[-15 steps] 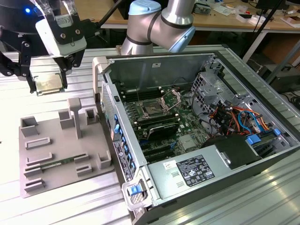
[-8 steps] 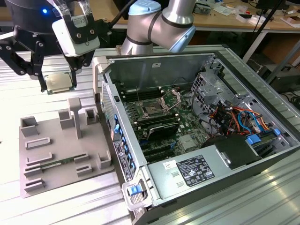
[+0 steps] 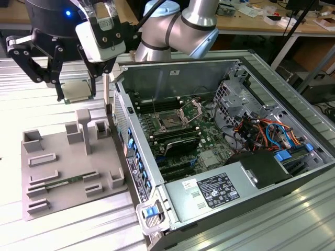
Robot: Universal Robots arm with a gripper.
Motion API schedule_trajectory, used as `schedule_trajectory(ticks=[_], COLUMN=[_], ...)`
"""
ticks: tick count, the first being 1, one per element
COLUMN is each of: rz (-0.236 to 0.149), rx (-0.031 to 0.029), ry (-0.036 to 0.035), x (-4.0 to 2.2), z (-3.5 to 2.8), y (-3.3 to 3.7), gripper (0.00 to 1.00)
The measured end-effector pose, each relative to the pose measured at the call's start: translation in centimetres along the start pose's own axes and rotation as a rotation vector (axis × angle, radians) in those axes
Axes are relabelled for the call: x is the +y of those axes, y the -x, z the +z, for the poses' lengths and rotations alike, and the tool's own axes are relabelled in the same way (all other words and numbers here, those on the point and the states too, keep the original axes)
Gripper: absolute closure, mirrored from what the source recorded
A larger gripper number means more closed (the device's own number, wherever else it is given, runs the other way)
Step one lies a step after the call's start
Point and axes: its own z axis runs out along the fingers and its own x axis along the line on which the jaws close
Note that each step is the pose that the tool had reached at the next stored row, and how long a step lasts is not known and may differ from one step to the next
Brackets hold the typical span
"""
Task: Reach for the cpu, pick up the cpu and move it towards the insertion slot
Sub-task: 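Pick up the cpu and move it towards the insertion slot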
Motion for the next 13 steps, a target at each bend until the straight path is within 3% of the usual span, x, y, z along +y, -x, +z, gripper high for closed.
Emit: schedule_trajectory(ticks=[7, 13], rz=[0.000, 0.000], rx=[-0.0001, 0.0000], ry=[0.0001, 0.0001], x=[-0.14, -0.31], z=[0.00, -0.01], y=[1.34, 2.98], gripper=[0.45, 0.45])
